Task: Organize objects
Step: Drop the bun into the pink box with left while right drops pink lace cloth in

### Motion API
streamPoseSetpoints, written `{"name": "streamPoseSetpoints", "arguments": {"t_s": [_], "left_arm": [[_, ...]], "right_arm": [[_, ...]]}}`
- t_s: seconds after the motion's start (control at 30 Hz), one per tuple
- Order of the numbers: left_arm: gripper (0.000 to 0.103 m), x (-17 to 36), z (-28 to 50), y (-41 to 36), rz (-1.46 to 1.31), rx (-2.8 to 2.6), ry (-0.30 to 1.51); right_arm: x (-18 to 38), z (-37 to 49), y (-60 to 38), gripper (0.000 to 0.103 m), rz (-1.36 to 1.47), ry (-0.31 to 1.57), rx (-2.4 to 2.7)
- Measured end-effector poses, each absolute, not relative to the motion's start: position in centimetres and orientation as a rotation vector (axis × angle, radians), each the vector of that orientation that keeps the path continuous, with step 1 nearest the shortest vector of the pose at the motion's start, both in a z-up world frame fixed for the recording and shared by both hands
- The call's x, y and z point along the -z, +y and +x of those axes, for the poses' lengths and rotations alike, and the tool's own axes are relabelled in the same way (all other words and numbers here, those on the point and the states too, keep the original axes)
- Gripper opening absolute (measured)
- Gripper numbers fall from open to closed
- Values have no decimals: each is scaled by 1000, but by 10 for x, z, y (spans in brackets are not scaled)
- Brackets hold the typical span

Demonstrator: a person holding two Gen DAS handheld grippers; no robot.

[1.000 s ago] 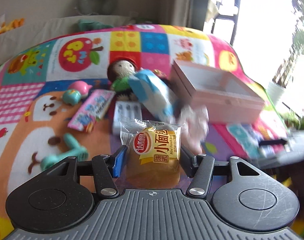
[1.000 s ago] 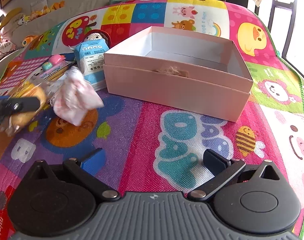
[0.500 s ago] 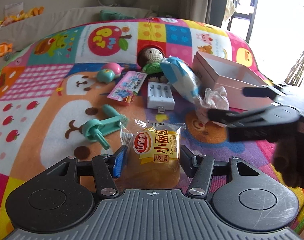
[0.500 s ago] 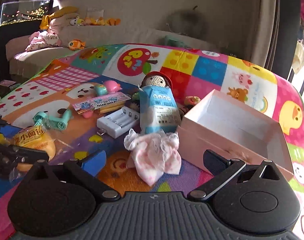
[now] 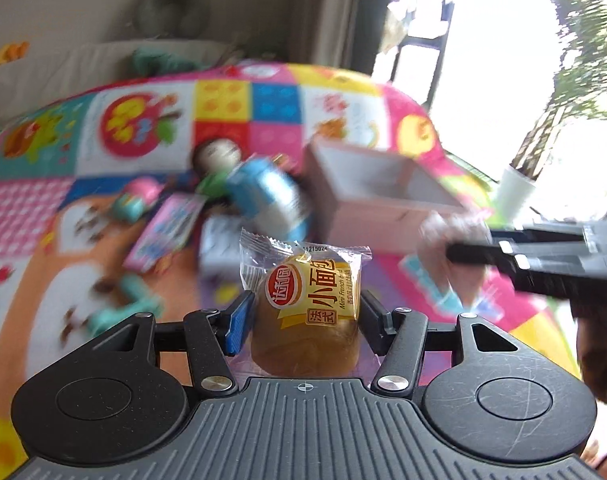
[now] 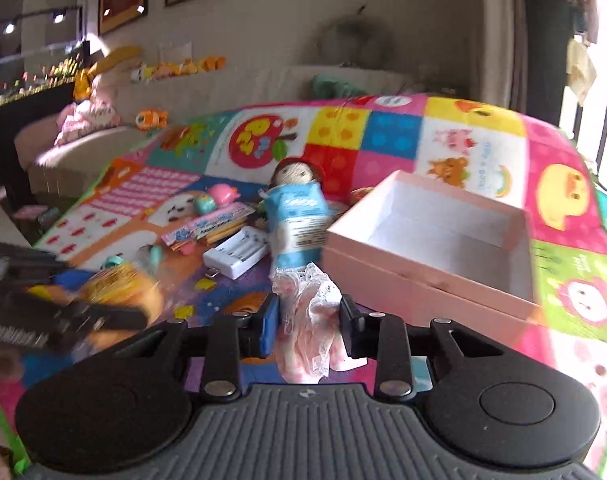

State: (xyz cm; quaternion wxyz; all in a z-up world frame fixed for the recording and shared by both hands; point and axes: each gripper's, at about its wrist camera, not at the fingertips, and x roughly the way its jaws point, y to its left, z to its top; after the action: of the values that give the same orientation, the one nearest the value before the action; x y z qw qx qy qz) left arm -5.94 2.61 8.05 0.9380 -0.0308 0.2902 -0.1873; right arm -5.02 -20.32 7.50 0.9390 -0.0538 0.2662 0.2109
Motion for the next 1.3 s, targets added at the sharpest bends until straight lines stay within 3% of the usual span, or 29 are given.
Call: {"name": "streamPoseSetpoints", "arguments": {"t_s": [0.17,0.27,0.37,0.5,0.73,0.9,1.0,1.2,1.27,1.3], "left_arm": [[61,-129,5,-42,-66,471,431],[61,-136,59,-84,-178,491,438],[61,-113,108,-125,-260,503,560],[61,-60,141,-172,-73,446,806],[60,-58,124,-168,-12,555,778],[60,-84,97,-128,-172,497,550],[58,-92,76,-94,-248,513,528],[58,-64,10,-64,-75,519,579],[58,-50,-8,-55,-18,498,611],[58,-45,-17,-47,0,482,619]], "right_arm": [[-98,-76,-259,31,-53,454,-299],[-101,-76,-279,31,-5,430,-244],[-94,-70,-291,31,33,439,-214],[-80,-67,-306,31,47,468,-183],[-65,-58,-324,31,69,505,-146],[-59,-49,-319,31,84,518,-148],[-69,-47,-320,31,95,498,-155],[-113,26,-310,31,94,419,-177],[-120,67,-304,56,99,441,-186],[-119,86,-300,88,89,455,-162]]}}
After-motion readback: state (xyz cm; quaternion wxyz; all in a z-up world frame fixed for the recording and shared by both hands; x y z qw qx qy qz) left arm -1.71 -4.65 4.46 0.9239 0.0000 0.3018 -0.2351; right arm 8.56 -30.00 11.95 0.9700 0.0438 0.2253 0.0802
